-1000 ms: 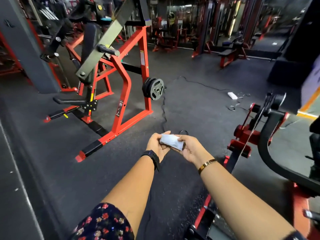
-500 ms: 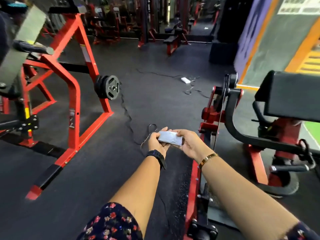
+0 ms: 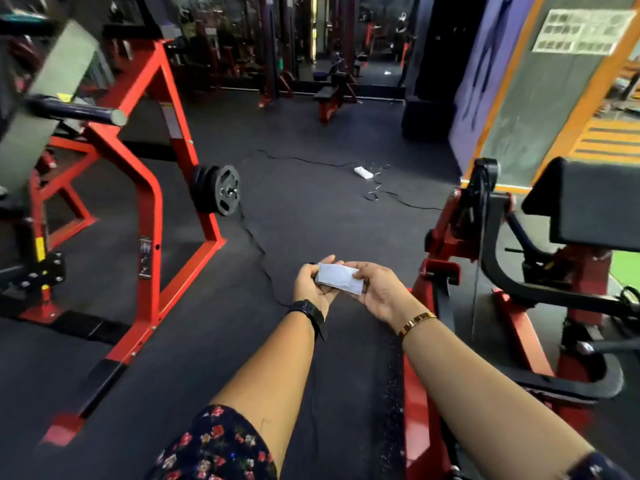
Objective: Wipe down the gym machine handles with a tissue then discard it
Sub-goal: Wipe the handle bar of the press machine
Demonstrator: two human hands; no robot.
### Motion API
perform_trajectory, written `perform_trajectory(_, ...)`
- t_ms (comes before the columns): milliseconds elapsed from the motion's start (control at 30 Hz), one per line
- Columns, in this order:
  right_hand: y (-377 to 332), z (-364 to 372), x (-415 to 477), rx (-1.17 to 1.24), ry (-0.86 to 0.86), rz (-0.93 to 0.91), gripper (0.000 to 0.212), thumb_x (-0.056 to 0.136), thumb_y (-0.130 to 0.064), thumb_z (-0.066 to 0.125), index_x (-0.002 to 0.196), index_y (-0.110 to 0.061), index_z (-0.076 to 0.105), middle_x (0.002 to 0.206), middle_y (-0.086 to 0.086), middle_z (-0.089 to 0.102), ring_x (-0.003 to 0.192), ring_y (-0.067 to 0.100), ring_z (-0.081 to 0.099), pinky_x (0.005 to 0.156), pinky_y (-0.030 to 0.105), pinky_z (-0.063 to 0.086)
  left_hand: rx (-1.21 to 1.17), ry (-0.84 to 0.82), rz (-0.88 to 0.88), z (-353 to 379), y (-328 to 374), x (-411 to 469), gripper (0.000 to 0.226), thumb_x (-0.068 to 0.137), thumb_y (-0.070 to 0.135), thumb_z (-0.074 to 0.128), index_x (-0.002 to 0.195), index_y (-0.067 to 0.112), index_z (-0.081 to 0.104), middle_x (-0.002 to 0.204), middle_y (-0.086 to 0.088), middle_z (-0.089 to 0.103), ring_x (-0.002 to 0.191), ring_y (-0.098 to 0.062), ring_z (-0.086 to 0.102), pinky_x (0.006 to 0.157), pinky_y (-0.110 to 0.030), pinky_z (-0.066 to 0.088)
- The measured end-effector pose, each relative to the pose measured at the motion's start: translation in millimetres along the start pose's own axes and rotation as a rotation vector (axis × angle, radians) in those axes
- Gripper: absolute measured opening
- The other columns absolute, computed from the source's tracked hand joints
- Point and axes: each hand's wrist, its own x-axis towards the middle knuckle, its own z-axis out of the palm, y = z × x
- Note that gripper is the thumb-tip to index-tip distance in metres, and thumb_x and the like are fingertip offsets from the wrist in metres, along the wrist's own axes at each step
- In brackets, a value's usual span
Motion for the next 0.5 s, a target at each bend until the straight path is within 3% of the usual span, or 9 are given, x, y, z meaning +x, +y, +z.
perform_trajectory(333,36.1,156.1,43.4,-0.098,-0.198,0.062,0.025,0.093,0.008,0.035,0.091,0.001,0.06,0.09,0.018,0.063,0.078,0.027,0.063,0.055,0.031,0.057,-0.053,0.161,0.228,-102.4,129.4,9.6,0.031,0.096,0.007,0.034,0.096,0.004,0.065,0.092,-0.014,0.068,0.086,-0.023,0.065,0.074,-0.033,0.054)
perform_trajectory(500,59.1,244.2,69.6,-0.159,-0.324,0.124,0.025,0.094,0.006,0.036,0.086,0.0,0.059,0.082,0.017,0.063,0.072,0.025,0.063,0.068,0.038,0.058,-0.128,0.271,0.34,-161.5,198.2,13.8,0.029,0.096,0.007,0.034,0.096,0.005,0.062,0.081,-0.01,0.072,0.082,-0.022,0.065,0.068,-0.03,0.057)
